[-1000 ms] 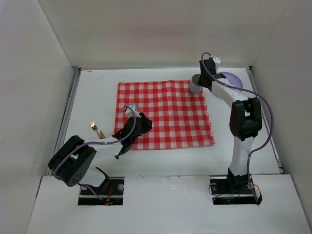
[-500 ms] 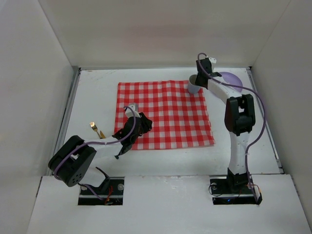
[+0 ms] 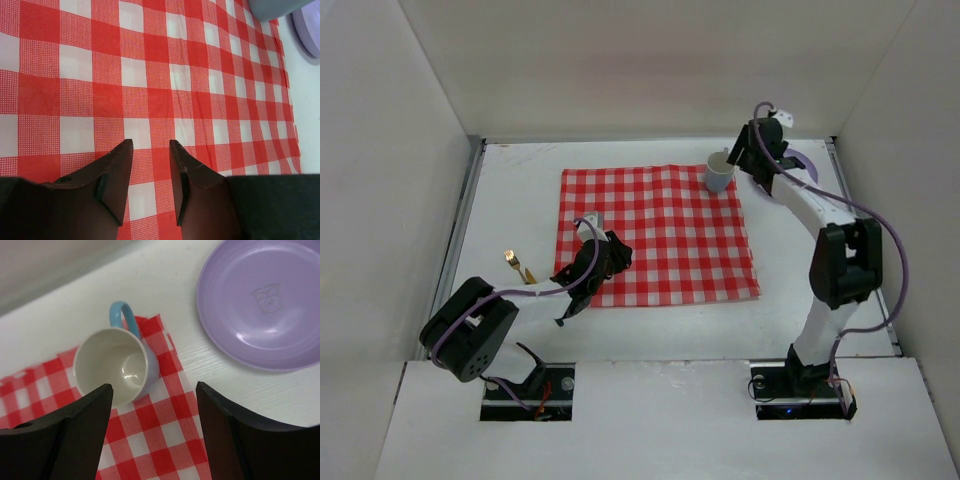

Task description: Set the dinner table for one person

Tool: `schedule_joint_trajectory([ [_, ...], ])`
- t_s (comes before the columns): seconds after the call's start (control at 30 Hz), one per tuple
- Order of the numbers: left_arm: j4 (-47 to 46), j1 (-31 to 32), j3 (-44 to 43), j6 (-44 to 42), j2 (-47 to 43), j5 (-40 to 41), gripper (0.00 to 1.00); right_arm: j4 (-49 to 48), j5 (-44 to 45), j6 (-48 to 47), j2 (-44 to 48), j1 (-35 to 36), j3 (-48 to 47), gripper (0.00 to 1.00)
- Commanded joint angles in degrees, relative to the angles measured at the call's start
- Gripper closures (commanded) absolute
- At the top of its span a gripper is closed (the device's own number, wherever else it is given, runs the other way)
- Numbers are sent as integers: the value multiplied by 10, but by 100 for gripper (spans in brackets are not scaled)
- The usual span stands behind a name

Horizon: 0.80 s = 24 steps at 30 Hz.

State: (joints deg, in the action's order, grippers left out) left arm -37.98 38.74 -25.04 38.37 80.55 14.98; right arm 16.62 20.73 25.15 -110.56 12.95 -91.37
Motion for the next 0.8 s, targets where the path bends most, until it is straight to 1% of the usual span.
schedule_joint_trajectory([
  [0.0, -31, -4, -1, -1, 4, 1, 67, -111, -18, 45, 99, -51, 75, 26],
  [0.1, -31, 1, 0, 0, 0, 0, 67, -159, -31, 106, 118, -108, 150, 31],
  [0.2, -32, 1, -1, 0, 4, 0, 67, -183, -57, 172, 101, -167, 196, 42],
  [0.3, -32, 1, 1, 0, -1, 0, 67, -203, -76, 206, 71, -210, 214, 43],
  [0.43, -36, 1, 2, 0, 0, 7, 67, -205, -83, 216, 22, -245, 202, 43],
  [0.57, -36, 6, 0, 0, 1, 7, 67, -194, -106, 222, -29, -258, 175, 44],
  [0.73, -36, 3, -5, 0, 10, 3, 67, -188, -114, 230, -56, -257, 155, 50],
  [0.77, -36, 3, -4, 0, 7, 5, 67, -179, -112, 232, -64, -257, 148, 53],
])
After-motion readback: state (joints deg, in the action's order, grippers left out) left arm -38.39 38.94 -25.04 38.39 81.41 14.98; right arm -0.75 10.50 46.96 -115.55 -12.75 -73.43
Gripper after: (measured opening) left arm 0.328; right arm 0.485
